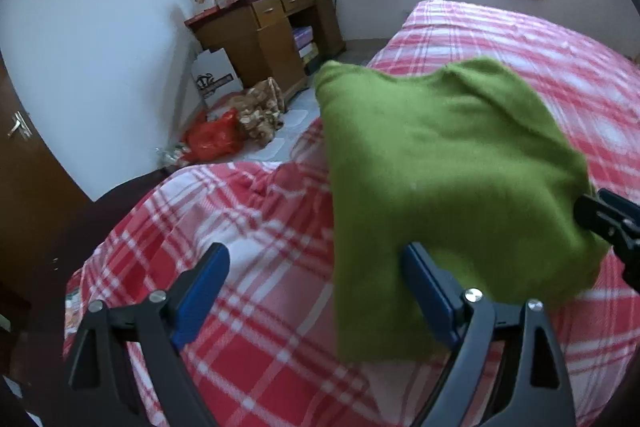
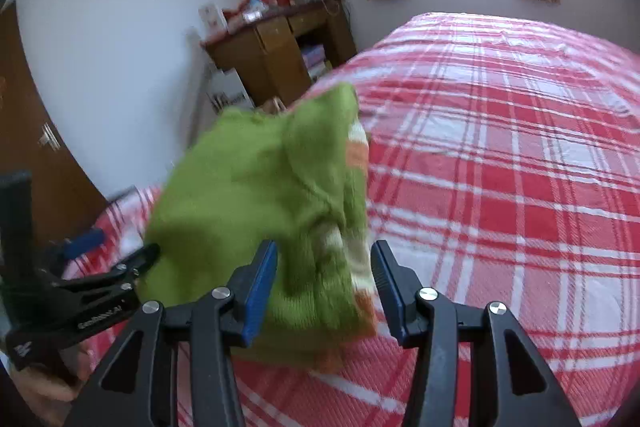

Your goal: Fold small clothes

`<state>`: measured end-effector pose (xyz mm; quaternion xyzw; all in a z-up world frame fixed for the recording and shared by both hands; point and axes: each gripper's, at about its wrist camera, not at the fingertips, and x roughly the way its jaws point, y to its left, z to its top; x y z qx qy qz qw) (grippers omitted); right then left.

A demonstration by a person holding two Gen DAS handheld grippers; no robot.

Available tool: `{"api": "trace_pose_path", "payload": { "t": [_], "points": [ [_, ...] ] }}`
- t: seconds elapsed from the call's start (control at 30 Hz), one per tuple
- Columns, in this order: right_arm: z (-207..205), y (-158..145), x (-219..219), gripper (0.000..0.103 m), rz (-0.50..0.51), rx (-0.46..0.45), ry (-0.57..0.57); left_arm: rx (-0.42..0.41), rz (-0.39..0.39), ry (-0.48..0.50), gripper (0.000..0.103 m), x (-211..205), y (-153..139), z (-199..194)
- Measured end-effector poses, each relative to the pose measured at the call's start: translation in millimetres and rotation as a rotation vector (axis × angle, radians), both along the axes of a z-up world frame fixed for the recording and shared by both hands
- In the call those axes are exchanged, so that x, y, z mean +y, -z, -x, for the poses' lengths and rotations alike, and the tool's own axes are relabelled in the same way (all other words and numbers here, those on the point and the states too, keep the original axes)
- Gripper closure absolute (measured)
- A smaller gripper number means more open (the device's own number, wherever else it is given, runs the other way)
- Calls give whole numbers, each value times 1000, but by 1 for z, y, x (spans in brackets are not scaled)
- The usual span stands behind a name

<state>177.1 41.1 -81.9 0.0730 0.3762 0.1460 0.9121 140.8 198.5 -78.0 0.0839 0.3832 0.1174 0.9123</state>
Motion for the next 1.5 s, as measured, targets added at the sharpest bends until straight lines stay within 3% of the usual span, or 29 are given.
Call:
{"api": "trace_pose_path", "payload": {
  "t": [0.07, 0.2, 0.5, 0.57, 0.8, 1.0, 1.13, 1.23, 1.5],
  "points": [
    [1, 12, -1, 53, 24, 51, 8, 10, -20, -5, 12, 0, 2, 7],
    [16, 14, -11, 53, -36, 79, 48, 8, -3, -23, 12, 4, -3, 26],
    [88, -20, -5, 51, 35, 19, 114, -36, 20, -5, 12, -10, -17, 84],
    [106, -31, -7, 45, 41, -7, 127, -61, 18, 3, 9, -13, -24, 100],
    [163, -74, -12, 43, 25, -113, 145, -178, 8, 18, 0, -24, -63, 144],
    [206, -116, -14, 42, 22, -233, 161, -295, 30, 31, 0, -25, -103, 178],
    [234, -144, -15, 30, 30, -342, 198, -370, 30, 25, 0, -24, -123, 197],
    [252, -163, -13, 29, 20, -419, 206, -415, 37, 30, 0, -23, -135, 208],
    [269, -179, -8, 28, 3, -500, 218, -473, 14, 45, 0, -28, -148, 227]
  ]
}}
